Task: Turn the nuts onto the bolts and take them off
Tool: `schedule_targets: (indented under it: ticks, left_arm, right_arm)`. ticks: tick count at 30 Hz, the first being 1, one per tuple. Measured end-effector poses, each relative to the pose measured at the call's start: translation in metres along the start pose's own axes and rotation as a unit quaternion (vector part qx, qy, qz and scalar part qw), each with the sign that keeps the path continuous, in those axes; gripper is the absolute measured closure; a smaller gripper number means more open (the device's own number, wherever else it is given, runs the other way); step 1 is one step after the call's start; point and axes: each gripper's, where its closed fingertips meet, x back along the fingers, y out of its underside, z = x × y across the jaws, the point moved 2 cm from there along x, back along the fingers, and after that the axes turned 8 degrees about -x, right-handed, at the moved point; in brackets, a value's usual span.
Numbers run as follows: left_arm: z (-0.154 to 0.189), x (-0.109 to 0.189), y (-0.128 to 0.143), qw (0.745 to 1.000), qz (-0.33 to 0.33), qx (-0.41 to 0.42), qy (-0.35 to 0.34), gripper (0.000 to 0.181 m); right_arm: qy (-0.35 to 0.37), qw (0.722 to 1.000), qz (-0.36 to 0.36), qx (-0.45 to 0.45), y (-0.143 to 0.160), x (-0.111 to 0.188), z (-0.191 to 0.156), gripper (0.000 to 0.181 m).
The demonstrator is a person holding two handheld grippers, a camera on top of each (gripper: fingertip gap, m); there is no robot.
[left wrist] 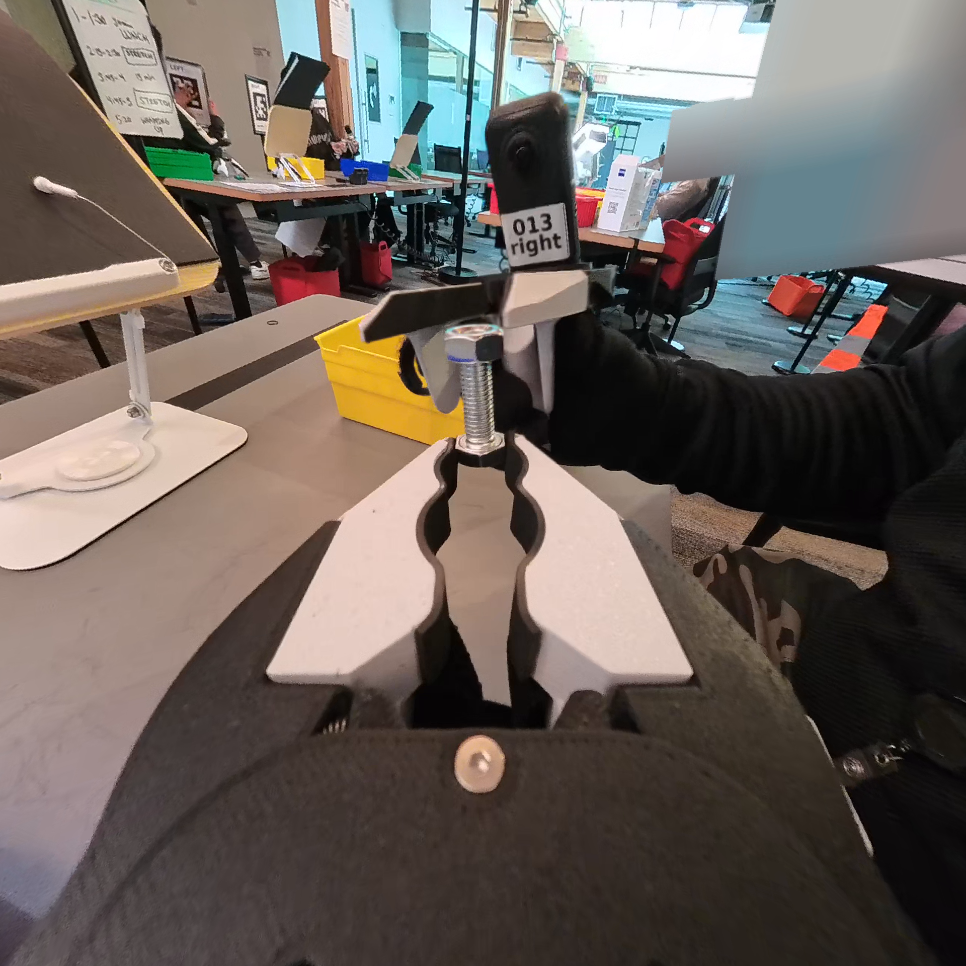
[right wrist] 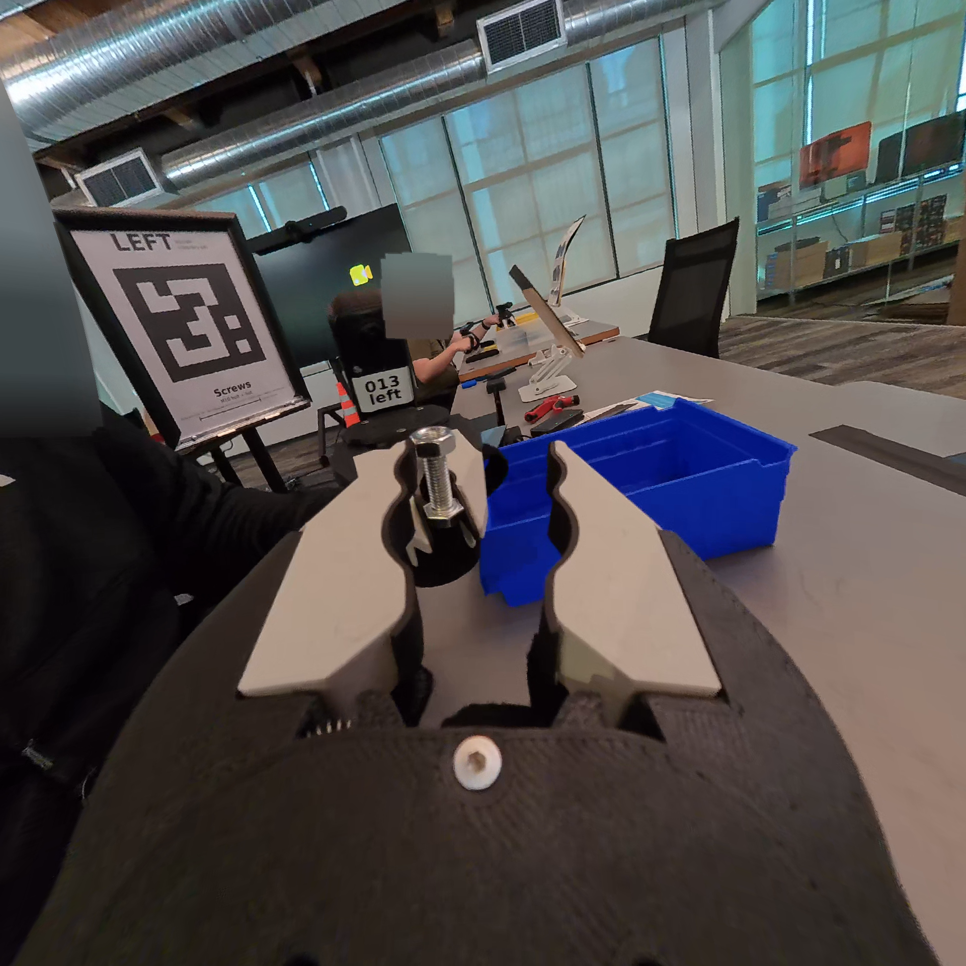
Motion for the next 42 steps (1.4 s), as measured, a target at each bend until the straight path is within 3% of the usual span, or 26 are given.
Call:
schedule_targets:
  ticks: [6, 33, 37, 42]
  left_arm:
    - [0.001, -0.002, 0.003, 1.000, -0.012, -0.009, -0.001, 0.165]
    - [-0.006, 0.000, 0.005, 1.000, -0.020, -0.011, -0.016, 0.165]
    - [-0.017, 0.003, 0.013, 0.996, -0.061, -0.045, -0.054, 0.165]
    - [-0.030, 0.006, 0.027, 0.976, -0.137, -0.128, -0.114, 0.165]
  right_arm:
    - [-0.004, 1.000, -0.026, 0.012, 0.010, -0.011, -0.006, 0.133]
    - [0.016, 1.000, -0.021, 0.009, 0.006, 0.000, 0.005, 0.139]
    - [0.030, 0.998, -0.048, 0.008, 0.010, -0.003, 0.006, 0.139]
    - [0.039, 0.995, -0.091, 0.004, 0.021, -0.010, 0.004, 0.156]
